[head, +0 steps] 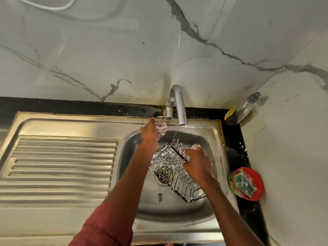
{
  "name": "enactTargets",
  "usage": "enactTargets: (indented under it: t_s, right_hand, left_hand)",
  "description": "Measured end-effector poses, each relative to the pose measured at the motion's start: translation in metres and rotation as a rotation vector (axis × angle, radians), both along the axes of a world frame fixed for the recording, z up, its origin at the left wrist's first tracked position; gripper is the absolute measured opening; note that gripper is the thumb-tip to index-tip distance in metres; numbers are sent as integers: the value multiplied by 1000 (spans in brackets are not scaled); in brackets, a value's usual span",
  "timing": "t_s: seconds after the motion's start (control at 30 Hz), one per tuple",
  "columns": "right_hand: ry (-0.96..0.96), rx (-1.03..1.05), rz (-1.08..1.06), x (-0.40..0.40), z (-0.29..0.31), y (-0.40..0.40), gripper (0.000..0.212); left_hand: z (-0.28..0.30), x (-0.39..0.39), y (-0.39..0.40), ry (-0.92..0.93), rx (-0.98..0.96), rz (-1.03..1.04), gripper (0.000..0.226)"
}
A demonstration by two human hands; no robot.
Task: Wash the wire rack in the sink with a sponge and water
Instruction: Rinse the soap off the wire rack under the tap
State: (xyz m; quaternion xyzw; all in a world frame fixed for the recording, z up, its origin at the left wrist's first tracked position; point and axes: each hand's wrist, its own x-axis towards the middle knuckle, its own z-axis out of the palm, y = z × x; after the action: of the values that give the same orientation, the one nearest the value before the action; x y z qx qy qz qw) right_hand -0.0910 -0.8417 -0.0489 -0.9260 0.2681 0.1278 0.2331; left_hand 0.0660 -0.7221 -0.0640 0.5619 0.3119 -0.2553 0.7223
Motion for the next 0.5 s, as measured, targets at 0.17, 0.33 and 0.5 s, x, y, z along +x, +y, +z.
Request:
enactTargets:
  t_s: [0.17,0.33,0.5]
  right_hand:
    - [31,2,78,-8,7,15,58]
    - [44,64,129,-17,10,23,63]
    - [55,96,162,-27,3,20,60]
  left_hand:
    - [37,-20,-17,262,-387,-72,26]
    - [49,-8,-49,305,-330,-113,47]
    - [33,-12,-54,35,-63,-317,50]
